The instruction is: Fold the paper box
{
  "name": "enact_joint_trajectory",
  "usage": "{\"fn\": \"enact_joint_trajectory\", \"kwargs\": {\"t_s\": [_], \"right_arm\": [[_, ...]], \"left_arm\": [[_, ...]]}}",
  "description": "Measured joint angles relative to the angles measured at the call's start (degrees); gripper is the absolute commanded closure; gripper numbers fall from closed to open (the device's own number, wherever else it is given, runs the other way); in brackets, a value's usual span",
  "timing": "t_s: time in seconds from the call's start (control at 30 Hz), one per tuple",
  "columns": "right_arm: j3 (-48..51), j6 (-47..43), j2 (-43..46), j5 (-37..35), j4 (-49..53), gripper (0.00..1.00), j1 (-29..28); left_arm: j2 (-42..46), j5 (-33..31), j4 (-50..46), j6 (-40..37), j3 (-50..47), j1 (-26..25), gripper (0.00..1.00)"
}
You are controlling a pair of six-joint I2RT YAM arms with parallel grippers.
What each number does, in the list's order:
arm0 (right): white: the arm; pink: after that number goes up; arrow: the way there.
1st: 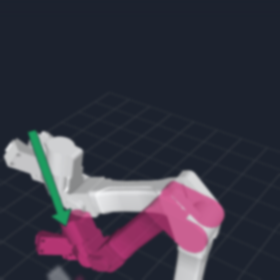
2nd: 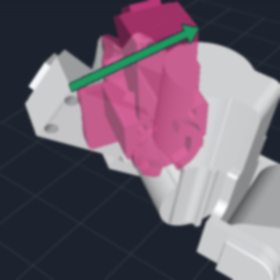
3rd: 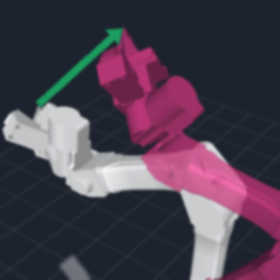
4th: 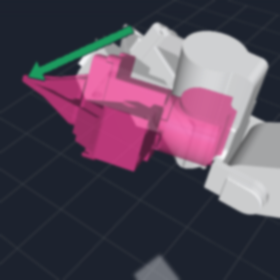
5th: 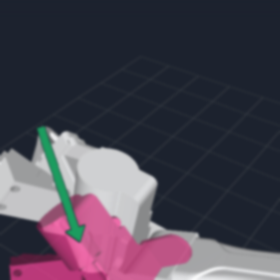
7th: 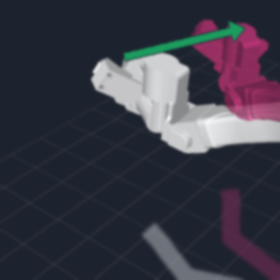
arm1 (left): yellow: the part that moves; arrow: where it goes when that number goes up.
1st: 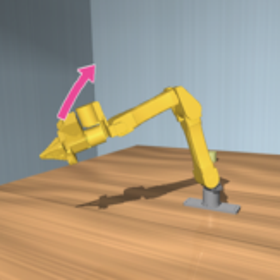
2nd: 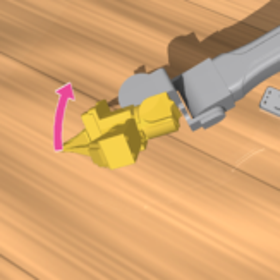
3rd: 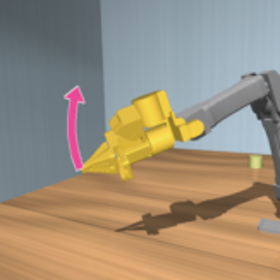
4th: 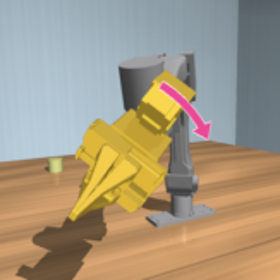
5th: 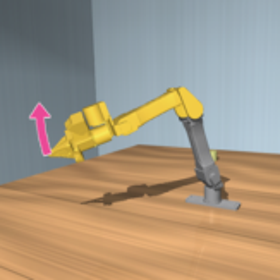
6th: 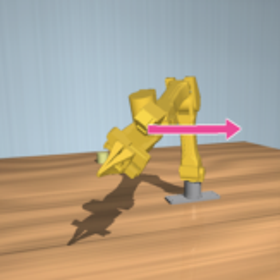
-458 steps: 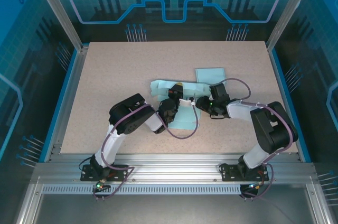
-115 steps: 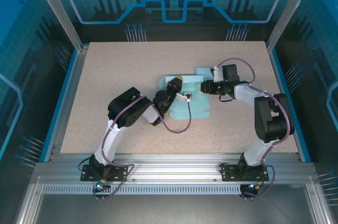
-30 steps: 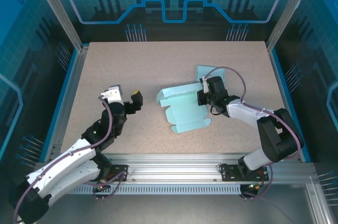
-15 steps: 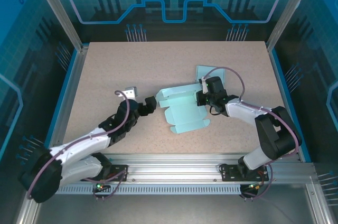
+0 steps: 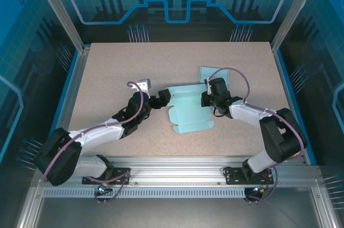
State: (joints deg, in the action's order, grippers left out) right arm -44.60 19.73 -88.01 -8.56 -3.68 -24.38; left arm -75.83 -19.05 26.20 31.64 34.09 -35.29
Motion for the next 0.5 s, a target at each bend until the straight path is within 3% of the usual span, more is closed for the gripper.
{"fn": "enact_joint_trajectory", "kwargs": {"t_s": [0.5], "right_arm": [[0.0, 0.1, 0.0, 0.0, -0.7, 1.00, 0.0]], "left_arm": [[-6.5, -0.4, -2.0, 2.1, 3.4, 0.0, 0.01]]}}
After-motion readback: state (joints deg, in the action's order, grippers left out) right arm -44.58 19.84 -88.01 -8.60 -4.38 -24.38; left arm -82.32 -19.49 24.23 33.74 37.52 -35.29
